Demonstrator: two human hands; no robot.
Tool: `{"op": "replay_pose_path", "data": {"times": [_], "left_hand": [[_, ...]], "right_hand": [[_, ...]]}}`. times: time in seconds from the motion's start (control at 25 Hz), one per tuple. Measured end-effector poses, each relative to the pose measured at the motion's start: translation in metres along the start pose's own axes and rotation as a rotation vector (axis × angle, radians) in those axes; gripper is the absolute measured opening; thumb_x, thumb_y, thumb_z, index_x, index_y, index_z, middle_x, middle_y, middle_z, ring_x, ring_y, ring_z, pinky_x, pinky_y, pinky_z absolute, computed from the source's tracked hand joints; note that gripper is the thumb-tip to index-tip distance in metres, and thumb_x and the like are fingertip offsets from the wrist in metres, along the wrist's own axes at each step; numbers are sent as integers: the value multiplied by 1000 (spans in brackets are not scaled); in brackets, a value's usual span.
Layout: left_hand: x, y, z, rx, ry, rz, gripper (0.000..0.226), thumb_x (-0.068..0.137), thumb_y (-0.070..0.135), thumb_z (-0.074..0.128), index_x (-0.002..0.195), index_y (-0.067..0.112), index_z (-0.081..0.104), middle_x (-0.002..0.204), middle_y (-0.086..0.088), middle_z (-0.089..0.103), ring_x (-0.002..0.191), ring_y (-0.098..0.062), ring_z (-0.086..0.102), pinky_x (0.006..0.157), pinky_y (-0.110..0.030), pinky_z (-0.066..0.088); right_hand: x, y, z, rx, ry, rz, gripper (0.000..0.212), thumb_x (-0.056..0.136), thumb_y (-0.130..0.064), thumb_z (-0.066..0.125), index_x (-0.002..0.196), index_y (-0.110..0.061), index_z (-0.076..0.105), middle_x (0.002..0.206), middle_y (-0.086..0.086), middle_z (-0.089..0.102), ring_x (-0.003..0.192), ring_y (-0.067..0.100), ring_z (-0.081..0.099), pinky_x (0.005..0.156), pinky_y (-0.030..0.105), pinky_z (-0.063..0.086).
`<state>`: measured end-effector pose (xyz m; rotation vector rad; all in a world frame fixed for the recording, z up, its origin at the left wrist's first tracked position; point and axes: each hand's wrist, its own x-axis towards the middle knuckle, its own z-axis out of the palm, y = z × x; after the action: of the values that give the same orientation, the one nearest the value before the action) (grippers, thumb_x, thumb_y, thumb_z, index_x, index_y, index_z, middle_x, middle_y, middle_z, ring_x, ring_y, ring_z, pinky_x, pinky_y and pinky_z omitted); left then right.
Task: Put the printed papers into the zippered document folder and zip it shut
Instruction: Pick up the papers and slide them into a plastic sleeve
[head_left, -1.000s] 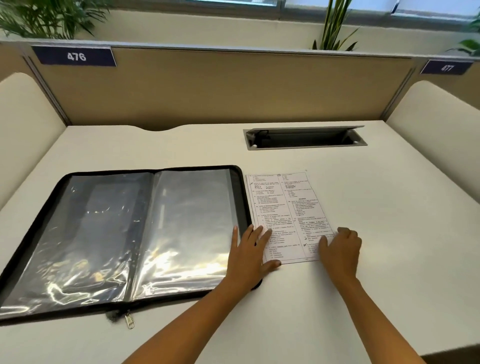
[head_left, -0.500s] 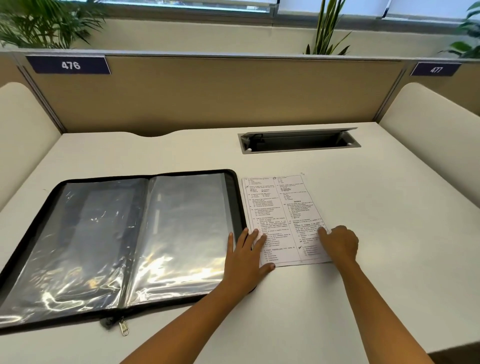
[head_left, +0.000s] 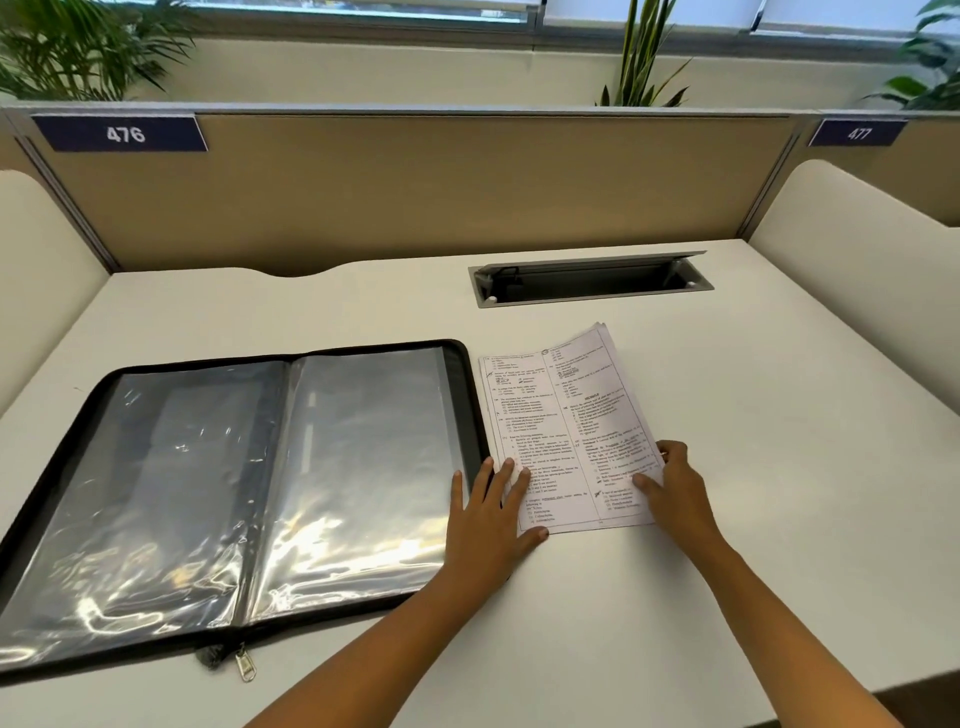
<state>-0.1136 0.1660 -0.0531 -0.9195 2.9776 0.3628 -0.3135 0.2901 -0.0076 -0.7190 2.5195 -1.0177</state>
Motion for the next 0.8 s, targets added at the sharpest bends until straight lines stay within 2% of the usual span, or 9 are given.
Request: {"op": "replay_pose_path", "data": {"times": [0.08,0.16,0.24,0.32,0.4,0.48,0.56,0.68,0.8], "left_hand": [[0,1,0,-23,-41,17,73,82,66,27,133,21,53,135,-4,56,124,-29,52,107,-59,30],[-1,0,0,-24,-80,5,76,83,67,24,133,18,52,136,-6,55,124,-30,52,100,-60,37],[-3,-2,-2,-58,-20,28,76,89,66,17,139,16,44,144,-6,47,130,-28,46,103,-58,31],[-1,-2,-9,-276,106,17,66,95,56,18,150,18,19,157,0,21,141,-20,26,113,-41,17],[5,2,-30,-733,174,-118,61,98,48,24,151,23,6,158,6,12,139,-12,22,110,-29,23],[18,5,-56,-1023,222,-231,57,99,44,27,150,25,9,145,7,34,123,-7,41,93,-22,42],[34,3,-79,-1204,215,-249,52,98,44,32,146,30,18,126,11,51,104,-6,55,76,-20,48],[52,-3,-94,-1316,262,-221,32,96,40,45,126,32,42,117,8,61,103,-14,63,73,-28,55],[58,6,-102,-1299,352,-136,18,96,37,46,113,33,51,114,10,63,99,-14,65,76,-34,58]], "right_hand": [[1,-2,-8,8,-45,-15,38,90,-1,57,126,-2,43,125,16,58,107,32,56,83,24,41],[0,-4,-13,66,-57,-11,31,91,-1,56,120,-5,49,118,12,59,100,27,55,69,19,43],[-3,-3,-15,140,-26,0,26,90,-2,57,115,-8,52,113,6,60,101,27,56,65,19,42],[-9,0,-16,245,5,-6,25,89,-2,57,112,-12,54,112,3,63,105,26,58,75,25,45],[-17,0,-16,349,32,-22,24,88,-1,57,108,-15,55,111,1,64,107,22,59,84,32,49],[-26,-4,-18,433,58,-36,24,90,-1,56,109,-14,55,112,0,64,105,16,59,81,27,51],[-35,-11,-19,525,74,-57,24,92,-1,54,114,-12,53,112,0,62,102,10,60,70,17,52],[-39,-18,-20,611,115,-88,24,94,-2,51,116,-11,50,111,-2,61,101,9,60,67,10,53],[-37,-26,-20,521,148,-107,21,95,-3,50,114,-12,46,110,0,59,97,7,59,66,11,54]]}}
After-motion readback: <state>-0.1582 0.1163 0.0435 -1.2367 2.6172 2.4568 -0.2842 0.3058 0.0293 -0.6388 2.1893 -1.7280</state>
